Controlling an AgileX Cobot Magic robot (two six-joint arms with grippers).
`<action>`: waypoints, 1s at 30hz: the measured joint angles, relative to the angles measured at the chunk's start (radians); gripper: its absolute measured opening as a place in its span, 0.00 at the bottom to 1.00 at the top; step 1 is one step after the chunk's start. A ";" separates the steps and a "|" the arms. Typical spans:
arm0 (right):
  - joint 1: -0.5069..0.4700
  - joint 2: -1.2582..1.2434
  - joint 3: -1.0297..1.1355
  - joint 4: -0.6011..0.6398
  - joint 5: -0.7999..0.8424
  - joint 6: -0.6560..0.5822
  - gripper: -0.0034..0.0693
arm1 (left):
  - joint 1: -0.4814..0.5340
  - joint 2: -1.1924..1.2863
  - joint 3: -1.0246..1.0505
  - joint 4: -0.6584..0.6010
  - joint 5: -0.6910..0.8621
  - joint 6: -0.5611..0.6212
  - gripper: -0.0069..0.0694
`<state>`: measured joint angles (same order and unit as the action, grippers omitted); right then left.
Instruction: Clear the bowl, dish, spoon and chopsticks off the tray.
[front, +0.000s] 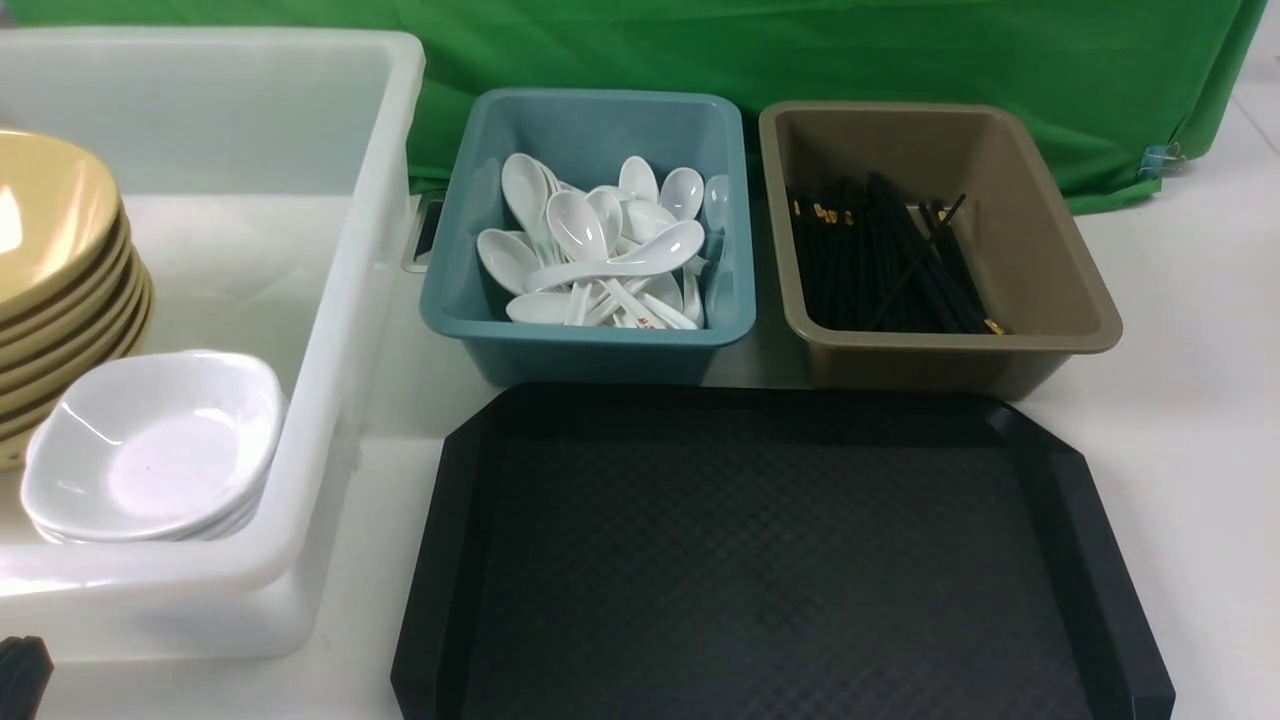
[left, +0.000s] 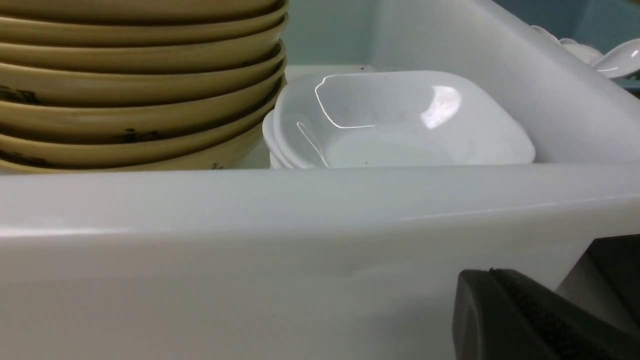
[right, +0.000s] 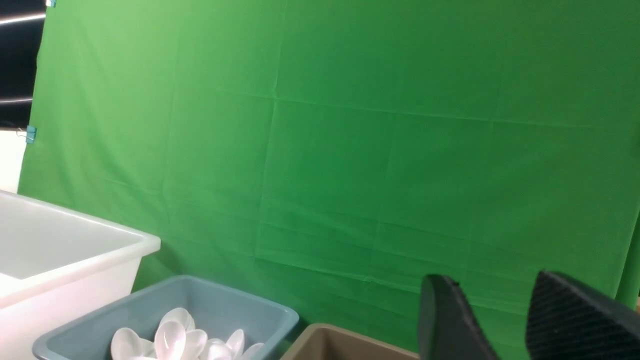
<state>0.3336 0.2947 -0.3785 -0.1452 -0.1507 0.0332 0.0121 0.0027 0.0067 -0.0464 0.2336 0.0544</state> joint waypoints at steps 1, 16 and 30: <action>0.000 0.000 0.000 0.000 0.000 0.000 0.38 | 0.000 0.000 0.000 0.000 0.000 0.000 0.09; 0.000 0.000 0.000 0.000 0.099 -0.014 0.38 | 0.000 0.000 0.000 0.000 0.000 0.000 0.11; -0.355 -0.248 0.313 -0.001 0.363 -0.050 0.38 | 0.000 -0.001 0.000 0.010 0.000 0.000 0.11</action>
<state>-0.0213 0.0467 -0.0660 -0.1464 0.2119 -0.0171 0.0125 0.0016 0.0067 -0.0367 0.2336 0.0543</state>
